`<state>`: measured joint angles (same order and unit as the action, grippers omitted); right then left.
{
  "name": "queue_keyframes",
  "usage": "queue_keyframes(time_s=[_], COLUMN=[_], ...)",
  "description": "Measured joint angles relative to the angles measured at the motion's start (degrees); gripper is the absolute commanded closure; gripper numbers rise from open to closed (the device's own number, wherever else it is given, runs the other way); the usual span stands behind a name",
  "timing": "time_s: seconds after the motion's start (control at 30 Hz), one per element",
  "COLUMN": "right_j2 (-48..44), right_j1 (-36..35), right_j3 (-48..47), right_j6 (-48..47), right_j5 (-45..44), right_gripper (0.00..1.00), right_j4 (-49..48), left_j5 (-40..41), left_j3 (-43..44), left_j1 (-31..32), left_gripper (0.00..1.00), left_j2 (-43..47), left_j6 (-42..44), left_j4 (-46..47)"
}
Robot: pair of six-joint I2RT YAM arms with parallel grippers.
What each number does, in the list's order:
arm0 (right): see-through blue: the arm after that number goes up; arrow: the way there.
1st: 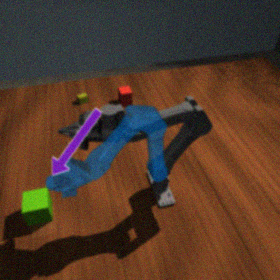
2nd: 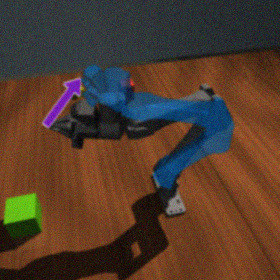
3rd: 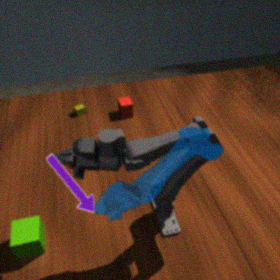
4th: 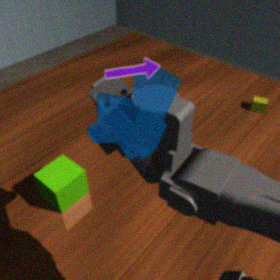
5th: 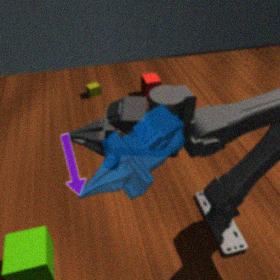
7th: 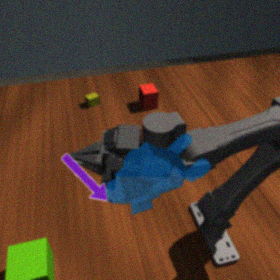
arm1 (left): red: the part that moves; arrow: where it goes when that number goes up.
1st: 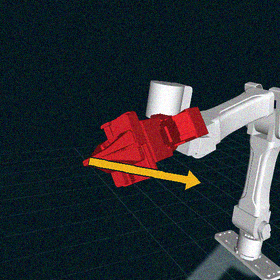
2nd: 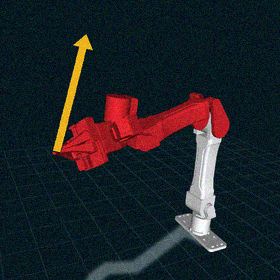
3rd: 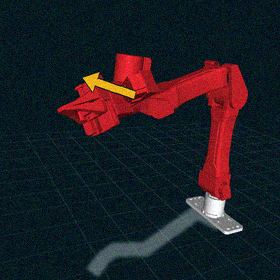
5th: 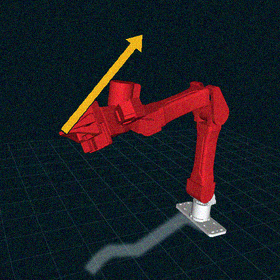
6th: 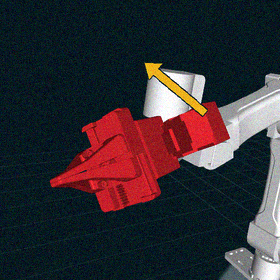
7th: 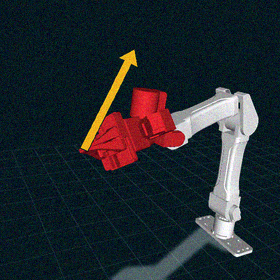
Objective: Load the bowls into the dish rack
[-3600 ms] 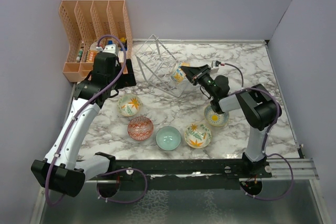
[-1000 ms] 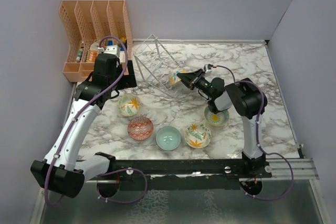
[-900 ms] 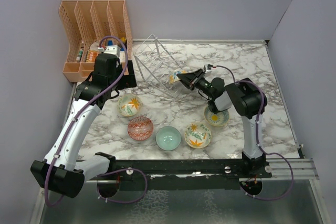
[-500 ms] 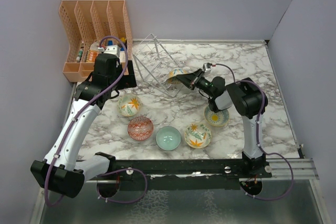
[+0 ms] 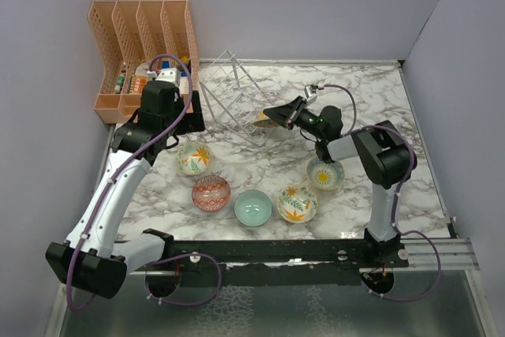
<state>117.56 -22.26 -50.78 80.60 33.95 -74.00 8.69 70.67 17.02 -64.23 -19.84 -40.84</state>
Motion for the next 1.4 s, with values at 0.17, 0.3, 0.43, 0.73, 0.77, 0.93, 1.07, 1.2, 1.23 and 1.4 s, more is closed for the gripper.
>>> queue_keyframes(time_s=[0.17, 0.3, 0.43, 0.73, 0.77, 0.93, 1.07, 1.2, 1.23, 1.4], right_j2=[-7.21, -14.21, -20.48, -25.33, -25.31, -24.37, -20.57, -17.11, -16.83, -16.79], right_j1=[0.00, 0.00, 0.13, 0.15, 0.15, 0.15, -0.37, -0.83, -0.92, -1.16], right_j3=[-0.70, -2.14, -4.68, -15.91, -17.40, -22.21, -29.27, -35.34, -35.63, -33.83], right_j6=[-5.97, -11.76, -17.44, -30.93, -32.11, -33.79, -36.85, -45.03, -47.87, -59.60], right_j5=[0.24, 0.13, -1.75, -11.34, -12.48, -16.65, -21.07, -26.40, -27.26, -28.13], right_gripper=[0.70, 0.58, 0.50, 0.34, 0.34, 0.34, 0.34, 0.37, 0.38, 0.40], right_j4=[12.07, 27.02, 41.33, 76.04, 79.82, 93.64, 101.81, 106.25, 106.77, 106.29], left_j5=[0.37, 0.79, 1.25, 1.31, 1.31, 1.31, 1.29, 1.29, 1.29, 1.29], left_j3=[-0.55, -1.36, -1.86, -2.27, -2.29, -2.36, -2.36, -2.64, -2.73, -2.89], left_j1=[0.00, 0.00, 0.00, 0.00, 0.00, 0.00, 0.00, 0.00, 0.00, 0.00], left_gripper=[0.01, 0.01, 0.01, 0.01, 0.01, 0.01, 0.01, 0.01, 0.01, 0.01], left_j2=[0.70, 1.73, 2.67, 3.91, 3.93, 4.33, 4.35, 4.57, 4.68, 4.81], left_j6=[0.11, 0.22, 0.46, 0.70, 0.70, 0.70, 0.68, 0.68, 0.68, 0.68], left_j4=[0.28, 0.42, 0.39, 0.46, 0.46, 0.46, 0.48, 0.57, 0.52, 0.55])
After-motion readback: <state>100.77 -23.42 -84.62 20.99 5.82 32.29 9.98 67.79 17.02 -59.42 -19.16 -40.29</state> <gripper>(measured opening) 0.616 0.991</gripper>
